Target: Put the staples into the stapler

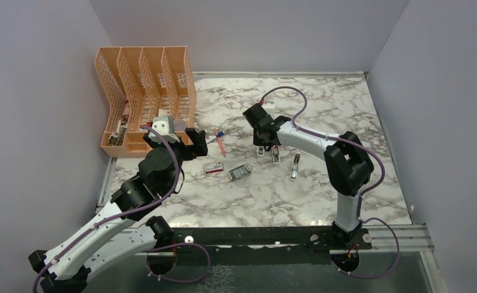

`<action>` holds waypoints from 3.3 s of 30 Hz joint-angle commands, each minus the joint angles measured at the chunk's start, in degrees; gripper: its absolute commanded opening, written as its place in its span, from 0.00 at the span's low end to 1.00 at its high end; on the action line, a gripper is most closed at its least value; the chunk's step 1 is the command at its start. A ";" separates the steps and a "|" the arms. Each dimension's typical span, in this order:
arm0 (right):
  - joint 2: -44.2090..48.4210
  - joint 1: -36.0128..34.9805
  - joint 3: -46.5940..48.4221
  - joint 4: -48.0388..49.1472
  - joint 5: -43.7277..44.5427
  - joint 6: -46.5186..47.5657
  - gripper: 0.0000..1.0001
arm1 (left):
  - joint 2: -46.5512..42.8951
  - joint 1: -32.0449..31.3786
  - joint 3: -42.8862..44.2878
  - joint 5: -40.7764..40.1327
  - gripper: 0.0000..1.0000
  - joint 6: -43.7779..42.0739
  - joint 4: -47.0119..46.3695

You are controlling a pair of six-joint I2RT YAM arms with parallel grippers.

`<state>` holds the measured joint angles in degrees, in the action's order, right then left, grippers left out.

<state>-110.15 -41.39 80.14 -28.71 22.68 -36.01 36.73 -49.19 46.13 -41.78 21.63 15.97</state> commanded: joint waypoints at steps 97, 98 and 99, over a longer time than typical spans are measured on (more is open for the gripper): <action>-0.79 0.87 -1.18 0.23 0.26 -0.46 0.21 | 1.33 0.14 -0.16 0.15 0.99 -0.01 -0.19; -0.99 0.87 -0.94 -0.29 0.26 -0.59 0.21 | 1.33 0.13 -0.16 0.12 0.99 -0.01 -0.15; -1.13 0.87 -0.67 -0.51 0.14 -0.63 0.21 | 1.36 0.14 -0.12 0.13 0.99 -0.01 -0.16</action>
<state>-109.95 -40.77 78.37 -27.16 21.63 -35.99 38.15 -49.19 46.13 -41.80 21.63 15.97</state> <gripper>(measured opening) 0.219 0.987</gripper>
